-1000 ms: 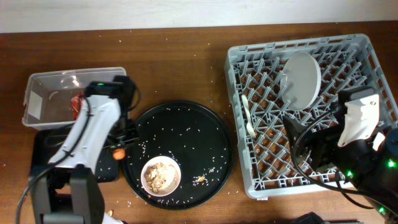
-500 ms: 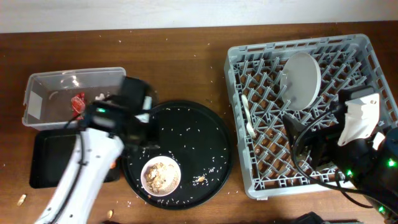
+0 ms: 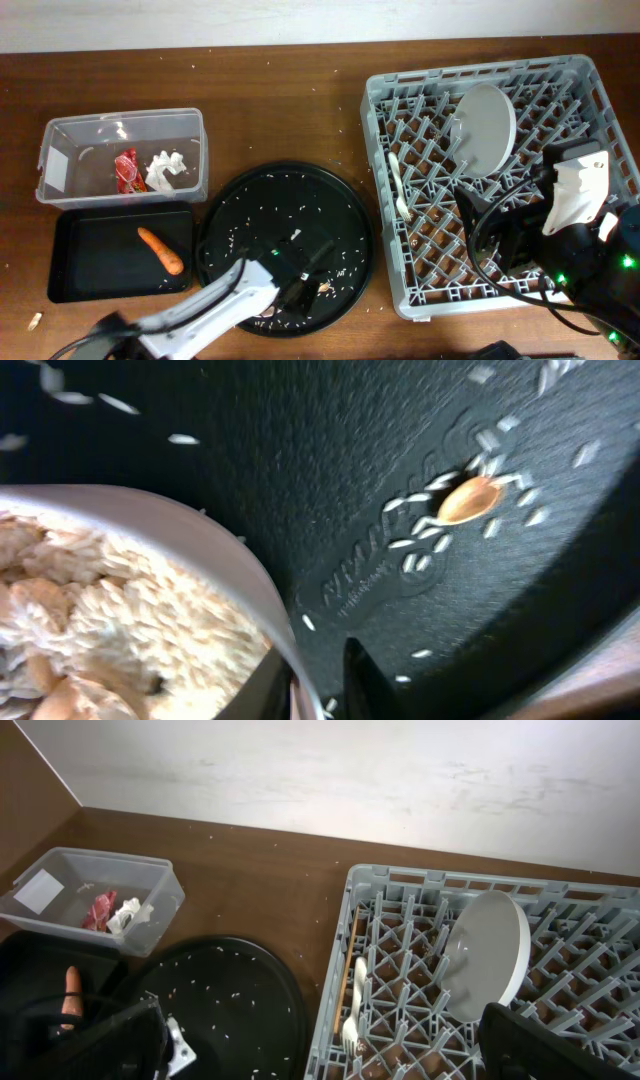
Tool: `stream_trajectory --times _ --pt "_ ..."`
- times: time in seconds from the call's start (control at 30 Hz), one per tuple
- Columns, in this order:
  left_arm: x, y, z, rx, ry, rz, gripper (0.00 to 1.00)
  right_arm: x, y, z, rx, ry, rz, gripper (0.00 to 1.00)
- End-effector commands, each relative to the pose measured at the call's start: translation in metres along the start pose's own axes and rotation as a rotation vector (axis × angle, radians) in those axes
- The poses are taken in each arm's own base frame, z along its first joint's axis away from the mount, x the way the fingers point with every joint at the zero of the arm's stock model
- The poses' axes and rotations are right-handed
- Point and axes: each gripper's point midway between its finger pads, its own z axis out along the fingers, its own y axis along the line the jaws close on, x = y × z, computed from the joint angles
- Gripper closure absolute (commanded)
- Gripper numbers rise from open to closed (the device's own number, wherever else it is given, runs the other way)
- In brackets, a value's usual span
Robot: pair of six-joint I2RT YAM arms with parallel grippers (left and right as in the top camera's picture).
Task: Sort waste into correct bins and load items into the dishwasher rack
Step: 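Grasp the rice bowl rim with the left gripper and tip rice onto the flat tray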
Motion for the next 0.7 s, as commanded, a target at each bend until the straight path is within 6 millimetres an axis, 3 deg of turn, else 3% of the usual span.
stream_trajectory --times 0.0,0.1,0.13,0.2,0.27,0.3,0.4,0.43,0.5,0.67 --pt "0.006 -0.006 0.011 0.019 0.061 -0.03 0.94 -0.001 -0.002 -0.001 0.006 -0.005 0.001 0.01" --pt "0.002 -0.003 0.007 -0.001 0.053 -0.036 0.99 -0.001 -0.002 -0.001 0.006 -0.005 0.001 0.01" --pt "-0.008 0.005 -0.007 -0.058 0.029 -0.072 0.99 -0.001 -0.001 -0.001 0.006 -0.005 0.001 0.01" --pt "-0.05 0.023 -0.067 -0.098 -0.076 -0.154 1.0 -0.001 -0.001 -0.001 0.005 -0.006 0.001 0.02" --pt "-0.065 0.04 -0.095 -0.09 -0.123 -0.229 1.0 -0.001 -0.001 -0.001 0.003 -0.005 0.004 0.02" --pt "-0.071 0.071 -0.116 -0.094 -0.157 -0.313 1.0 -0.001 -0.001 -0.001 0.003 -0.005 0.004 0.01" --pt "-0.069 0.135 -0.131 -0.013 -0.198 -0.481 1.0 -0.001 -0.001 -0.001 0.003 -0.005 0.004 0.01" --pt "-0.071 0.16 -0.134 0.127 -0.243 -0.533 1.0 -0.001 -0.001 -0.001 0.003 -0.005 0.004 0.01" --pt "-0.071 0.183 -0.136 0.278 -0.33 -0.592 1.0 -0.001 -0.001 -0.001 0.003 -0.005 0.004 0.01" --pt "-0.044 0.244 -0.141 0.56 -0.659 -0.704 1.0 -0.002 -0.001 -0.001 0.002 -0.009 0.004 0.01"
